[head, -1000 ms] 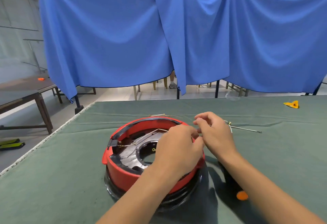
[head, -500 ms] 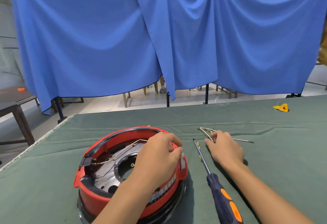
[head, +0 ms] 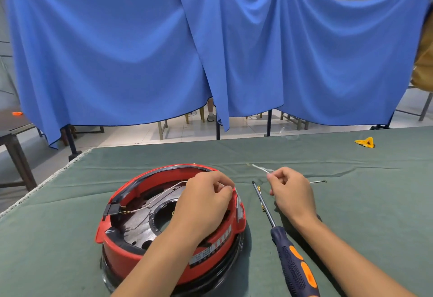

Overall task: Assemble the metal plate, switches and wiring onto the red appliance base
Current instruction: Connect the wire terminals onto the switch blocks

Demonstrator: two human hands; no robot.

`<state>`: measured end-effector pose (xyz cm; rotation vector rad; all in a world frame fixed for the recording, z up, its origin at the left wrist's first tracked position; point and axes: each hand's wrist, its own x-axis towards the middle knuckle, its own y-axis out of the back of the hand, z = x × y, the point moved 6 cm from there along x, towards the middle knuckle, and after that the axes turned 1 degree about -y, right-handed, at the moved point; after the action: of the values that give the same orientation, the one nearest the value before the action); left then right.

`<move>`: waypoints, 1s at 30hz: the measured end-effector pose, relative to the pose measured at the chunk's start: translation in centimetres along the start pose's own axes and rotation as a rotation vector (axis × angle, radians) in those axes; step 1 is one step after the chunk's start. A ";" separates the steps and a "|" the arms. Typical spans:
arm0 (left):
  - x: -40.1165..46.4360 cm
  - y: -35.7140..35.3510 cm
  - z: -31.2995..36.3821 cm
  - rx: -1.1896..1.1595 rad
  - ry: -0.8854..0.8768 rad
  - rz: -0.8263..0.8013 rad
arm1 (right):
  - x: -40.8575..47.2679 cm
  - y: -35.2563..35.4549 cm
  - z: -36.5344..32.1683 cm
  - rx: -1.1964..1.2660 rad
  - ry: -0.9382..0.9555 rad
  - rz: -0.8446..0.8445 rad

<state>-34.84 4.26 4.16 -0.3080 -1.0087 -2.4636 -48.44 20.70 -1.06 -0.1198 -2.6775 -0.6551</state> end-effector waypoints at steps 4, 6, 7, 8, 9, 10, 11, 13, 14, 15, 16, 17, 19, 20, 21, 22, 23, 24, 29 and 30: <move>0.0 0.4 -0.1 -0.114 0.057 0.050 | -1.1 0.9 -2.1 0.157 0.080 0.075; -0.1 0.5 -0.1 -0.180 0.076 0.066 | -2.1 0.8 -3.3 0.177 0.149 0.040; -0.2 0.7 -0.1 -0.234 0.090 0.091 | -2.6 0.8 -4.0 0.180 0.193 0.027; -0.2 1.0 -0.2 -0.305 0.116 0.127 | -3.2 0.8 -4.7 0.188 0.239 0.021; -0.2 1.4 -0.4 -0.388 0.158 0.166 | -3.7 0.9 -5.4 0.199 0.287 0.019; -0.3 1.7 -0.6 -0.473 0.210 0.199 | -4.2 0.9 -6.1 0.209 0.337 0.014; -0.4 2.1 -0.9 -0.552 0.264 0.220 | -4.8 0.9 -6.9 0.214 0.385 0.006; -0.5 2.6 -1.2 -0.684 0.336 0.240 | -5.8 0.5 -8.4 0.223 0.482 -0.034; -0.6 2.8 -1.3 -0.741 0.352 0.248 | -6.3 0.4 -9.0 0.222 0.530 -0.056; -0.6 3.1 -1.3 -0.797 0.358 0.261 | -6.8 0.2 -9.5 0.212 0.578 -0.074; -0.7 3.3 -1.2 -0.854 0.360 0.276 | -7.1 0.0 -9.9 0.193 0.612 -0.093; -0.8 3.5 -1.3 -0.906 0.358 0.295 | -7.2 -0.2 -10.0 0.173 0.625 -0.118; -1.0 4.0 -1.4 -0.967 0.361 0.338 | -7.1 -0.5 -9.9 0.140 0.598 -0.160; -1.0 4.2 -1.6 -0.981 0.360 0.353 | -7.0 -0.6 -9.7 0.128 0.567 -0.167; -1.0 4.3 -1.7 -0.995 0.357 0.362 | -6.7 -0.6 -9.5 0.126 0.532 -0.164; -1.0 4.3 -1.8 -1.014 0.357 0.360 | -6.5 -0.5 -9.3 0.133 0.497 -0.158; -1.0 4.2 -1.8 -1.049 0.361 0.352 | -6.2 -0.4 -9.1 0.145 0.463 -0.151; -0.9 4.1 -1.8 -1.091 0.367 0.338 | -6.1 -0.3 -9.0 0.159 0.434 -0.144; -0.8 3.7 -1.2 -1.187 0.362 0.228 | -5.7 0.1 -9.4 0.315 0.340 -0.156; -0.8 3.6 -1.1 -1.193 0.362 0.219 | -5.8 0.1 -9.6 0.341 0.331 -0.160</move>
<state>-32.37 1.52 5.29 -0.2792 0.6809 -2.4762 -39.82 16.45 4.61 0.2735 -2.4456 -0.2278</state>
